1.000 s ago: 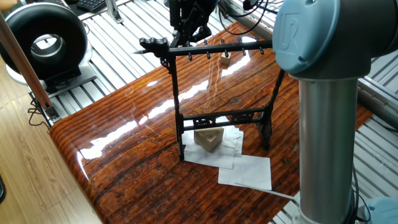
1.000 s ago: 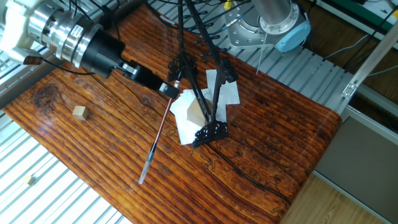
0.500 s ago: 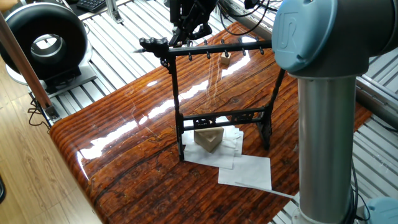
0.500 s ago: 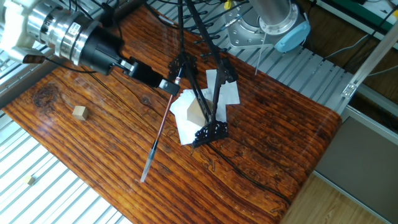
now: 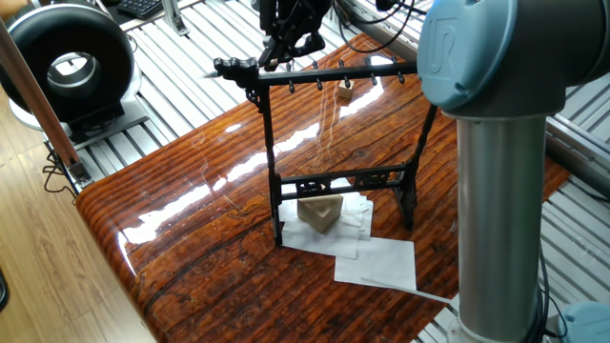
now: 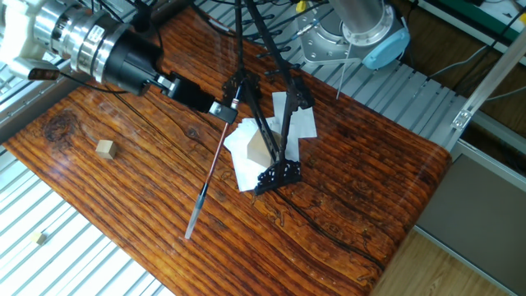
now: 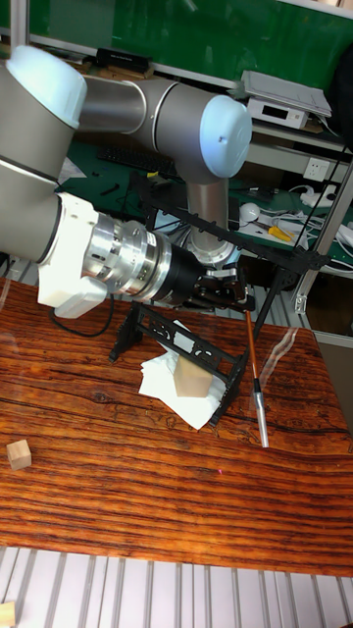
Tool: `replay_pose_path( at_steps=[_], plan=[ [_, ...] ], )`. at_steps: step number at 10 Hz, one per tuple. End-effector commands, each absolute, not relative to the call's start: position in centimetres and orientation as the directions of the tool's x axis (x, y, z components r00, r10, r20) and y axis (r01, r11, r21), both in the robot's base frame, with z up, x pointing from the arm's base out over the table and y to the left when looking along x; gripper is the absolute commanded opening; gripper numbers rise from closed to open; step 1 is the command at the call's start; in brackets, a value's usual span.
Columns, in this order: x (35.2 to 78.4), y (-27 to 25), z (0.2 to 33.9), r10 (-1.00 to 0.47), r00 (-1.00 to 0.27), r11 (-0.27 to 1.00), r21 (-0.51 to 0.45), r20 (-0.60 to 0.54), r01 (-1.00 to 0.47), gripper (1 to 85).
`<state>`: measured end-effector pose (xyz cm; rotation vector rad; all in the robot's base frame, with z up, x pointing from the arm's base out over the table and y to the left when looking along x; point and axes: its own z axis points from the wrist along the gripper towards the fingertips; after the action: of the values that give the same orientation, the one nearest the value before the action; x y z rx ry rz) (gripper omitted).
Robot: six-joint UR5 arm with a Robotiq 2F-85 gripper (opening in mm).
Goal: Place the brush on the pen rack
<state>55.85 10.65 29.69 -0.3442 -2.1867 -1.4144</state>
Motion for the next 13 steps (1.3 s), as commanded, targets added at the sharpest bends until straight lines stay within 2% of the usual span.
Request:
replay_pose_path(
  at_steps=[1, 13],
  plan=[
    [55.9, 10.7, 30.5, -0.059, -0.84, 0.416, 0.778, 0.539, 0.471, 1.0],
    [55.7, 11.2, 32.6, -0.017, -0.828, 0.435, 0.749, 0.561, 0.499, 1.0]
  ],
)
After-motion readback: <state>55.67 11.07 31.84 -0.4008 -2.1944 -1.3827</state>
